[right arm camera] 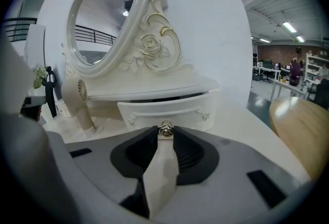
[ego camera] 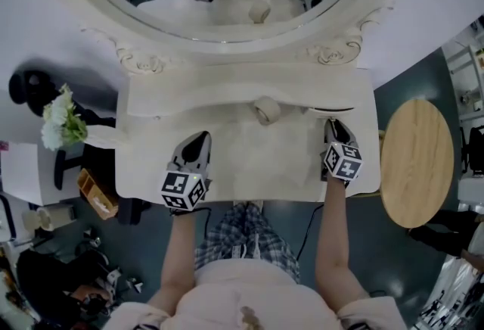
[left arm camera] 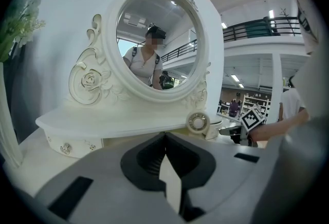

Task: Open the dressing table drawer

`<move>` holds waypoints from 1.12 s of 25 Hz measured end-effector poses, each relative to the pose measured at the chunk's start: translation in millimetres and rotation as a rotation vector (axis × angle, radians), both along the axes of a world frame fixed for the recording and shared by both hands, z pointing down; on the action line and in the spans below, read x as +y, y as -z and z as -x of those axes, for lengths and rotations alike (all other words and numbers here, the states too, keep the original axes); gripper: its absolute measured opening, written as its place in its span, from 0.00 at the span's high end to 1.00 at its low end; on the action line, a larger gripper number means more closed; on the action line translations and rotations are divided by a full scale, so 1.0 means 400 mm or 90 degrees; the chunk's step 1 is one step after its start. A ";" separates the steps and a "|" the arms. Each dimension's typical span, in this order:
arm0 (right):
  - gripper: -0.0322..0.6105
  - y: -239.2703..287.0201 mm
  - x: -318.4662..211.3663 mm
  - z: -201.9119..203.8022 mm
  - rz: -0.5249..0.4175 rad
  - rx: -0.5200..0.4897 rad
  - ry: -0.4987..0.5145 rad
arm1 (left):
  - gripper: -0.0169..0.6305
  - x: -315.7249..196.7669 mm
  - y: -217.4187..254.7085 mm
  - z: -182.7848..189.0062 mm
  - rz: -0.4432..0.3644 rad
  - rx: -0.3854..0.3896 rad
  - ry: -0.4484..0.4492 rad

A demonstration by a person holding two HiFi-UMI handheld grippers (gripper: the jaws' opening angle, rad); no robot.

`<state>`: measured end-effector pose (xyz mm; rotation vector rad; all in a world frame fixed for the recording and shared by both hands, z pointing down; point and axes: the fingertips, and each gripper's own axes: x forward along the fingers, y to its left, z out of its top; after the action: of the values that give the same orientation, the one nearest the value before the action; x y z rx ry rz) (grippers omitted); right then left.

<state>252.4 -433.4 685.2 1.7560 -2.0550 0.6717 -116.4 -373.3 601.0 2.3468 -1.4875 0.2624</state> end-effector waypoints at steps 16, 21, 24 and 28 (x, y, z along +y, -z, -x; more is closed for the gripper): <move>0.78 0.003 0.115 -0.004 0.004 -0.002 -0.010 | 0.93 0.059 0.011 -0.024 -0.003 0.006 -0.021; 0.78 0.000 0.140 -0.005 0.009 -0.001 -0.013 | 0.93 0.072 0.016 -0.029 -0.007 0.006 -0.026; 0.78 -0.003 0.150 -0.005 0.009 -0.003 -0.015 | 0.93 0.081 0.016 -0.026 -0.006 0.006 -0.026; 0.78 -0.005 0.152 -0.007 0.006 -0.006 -0.016 | 0.93 0.090 0.015 -0.020 -0.005 0.007 -0.024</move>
<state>255.2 -372.4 687.1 1.7799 -2.0352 0.6980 -108.4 -337.4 594.8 2.3813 -1.4425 0.2542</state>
